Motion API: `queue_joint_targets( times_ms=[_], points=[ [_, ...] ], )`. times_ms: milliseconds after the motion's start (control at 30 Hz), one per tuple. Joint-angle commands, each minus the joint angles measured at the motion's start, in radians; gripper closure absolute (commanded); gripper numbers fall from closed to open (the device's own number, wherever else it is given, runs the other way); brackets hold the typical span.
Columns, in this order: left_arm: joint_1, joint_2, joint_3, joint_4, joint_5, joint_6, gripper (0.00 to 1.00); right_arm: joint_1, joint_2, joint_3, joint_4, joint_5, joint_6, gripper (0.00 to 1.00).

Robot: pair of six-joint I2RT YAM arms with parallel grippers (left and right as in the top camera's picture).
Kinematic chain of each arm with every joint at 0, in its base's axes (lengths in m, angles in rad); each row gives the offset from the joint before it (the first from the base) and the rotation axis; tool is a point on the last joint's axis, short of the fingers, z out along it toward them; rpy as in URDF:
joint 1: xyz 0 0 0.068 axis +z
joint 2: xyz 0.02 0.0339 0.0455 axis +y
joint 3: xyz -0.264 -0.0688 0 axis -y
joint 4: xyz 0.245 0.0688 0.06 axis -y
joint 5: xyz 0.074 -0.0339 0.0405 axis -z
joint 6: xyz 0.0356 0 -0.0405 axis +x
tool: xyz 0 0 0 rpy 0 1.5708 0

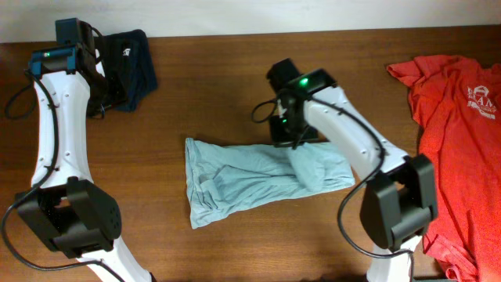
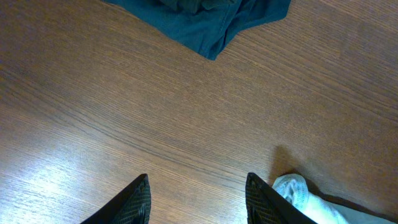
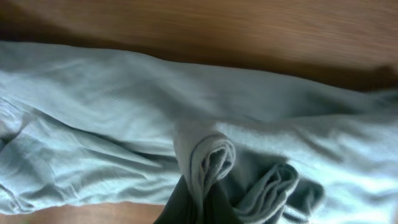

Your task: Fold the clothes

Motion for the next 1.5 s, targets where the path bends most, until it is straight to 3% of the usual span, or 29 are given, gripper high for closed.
queue_joint_targets(
  times_ms=[0,100,200,367,533,633,700,800,933,1233,1467],
  points=[
    [0.002,-0.021,0.017,-0.001,-0.011,0.016,0.51,0.050,0.027,-0.026,0.051,0.015,0.017,0.96],
    [0.002,-0.021,0.017,-0.001,-0.011,0.016,0.51,0.082,0.051,-0.030,0.092,0.016,0.017,0.94],
    [0.002,-0.021,0.017,-0.001,-0.011,0.016,0.51,0.099,0.066,-0.030,0.125,0.016,0.016,0.61],
    [0.002,-0.021,0.017,-0.001,-0.011,0.016,0.51,0.083,0.051,0.000,0.125,0.017,-0.053,0.50],
    [0.002,-0.021,0.017,-0.006,-0.011,0.016,0.51,0.013,-0.027,0.049,-0.010,0.089,-0.055,0.43],
    [-0.004,-0.019,0.016,-0.007,-0.010,0.016,0.51,-0.040,-0.041,0.049,-0.089,0.087,-0.051,0.44],
    [-0.013,-0.016,0.016,-0.006,-0.011,0.016,0.51,-0.069,-0.040,0.044,-0.135,0.087,-0.051,0.51],
    [-0.020,-0.014,0.015,-0.008,-0.010,0.016,0.51,-0.101,-0.039,0.006,-0.145,0.087,-0.051,0.73],
    [-0.019,-0.014,0.015,-0.016,-0.011,0.016,0.51,-0.105,-0.032,-0.095,-0.078,0.087,-0.051,0.89],
    [-0.024,-0.014,0.015,-0.012,-0.011,0.016,0.51,-0.105,-0.032,-0.301,0.107,0.075,-0.051,0.91],
    [-0.024,-0.014,0.015,-0.012,-0.010,0.015,0.51,-0.105,-0.032,-0.315,0.106,-0.212,-0.089,0.91]
  ],
)
